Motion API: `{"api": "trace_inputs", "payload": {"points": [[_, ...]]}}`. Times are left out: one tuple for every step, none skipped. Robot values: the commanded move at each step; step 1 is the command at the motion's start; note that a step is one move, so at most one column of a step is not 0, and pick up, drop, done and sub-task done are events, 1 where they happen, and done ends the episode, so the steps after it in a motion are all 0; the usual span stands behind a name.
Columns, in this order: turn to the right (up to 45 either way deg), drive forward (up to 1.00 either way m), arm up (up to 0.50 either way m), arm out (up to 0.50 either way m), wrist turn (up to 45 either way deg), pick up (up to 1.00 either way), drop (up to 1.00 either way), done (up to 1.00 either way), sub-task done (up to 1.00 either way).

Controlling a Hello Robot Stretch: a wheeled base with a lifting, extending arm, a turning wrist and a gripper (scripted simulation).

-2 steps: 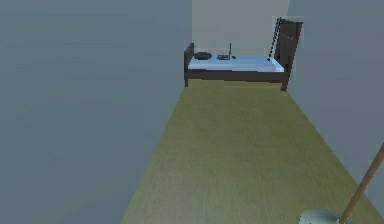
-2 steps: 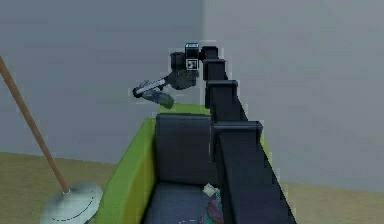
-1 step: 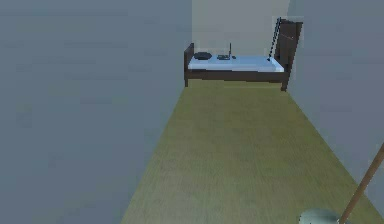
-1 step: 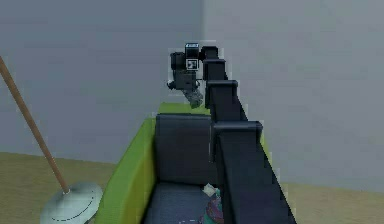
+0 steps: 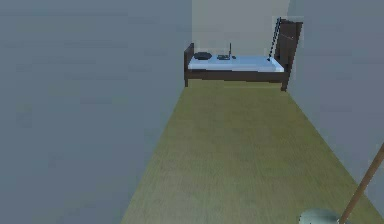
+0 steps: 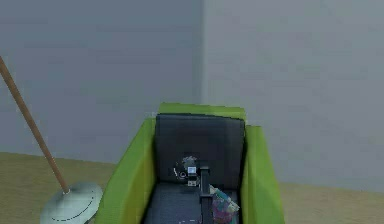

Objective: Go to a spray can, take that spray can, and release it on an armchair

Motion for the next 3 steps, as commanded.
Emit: {"api": "trace_inputs", "payload": {"points": [[0.0, 0.0, -0.32, 0.0, 0.0, 0.0, 0.0, 0.0, 0.0], [0.0, 0.0, 0.0, 0.0, 0.0, 0.0, 1.0, 0.0, 0.0], [0.0, 0.0, 0.1, 0.0, 0.0, 0.0, 0.0, 0.0, 0.0]]}}
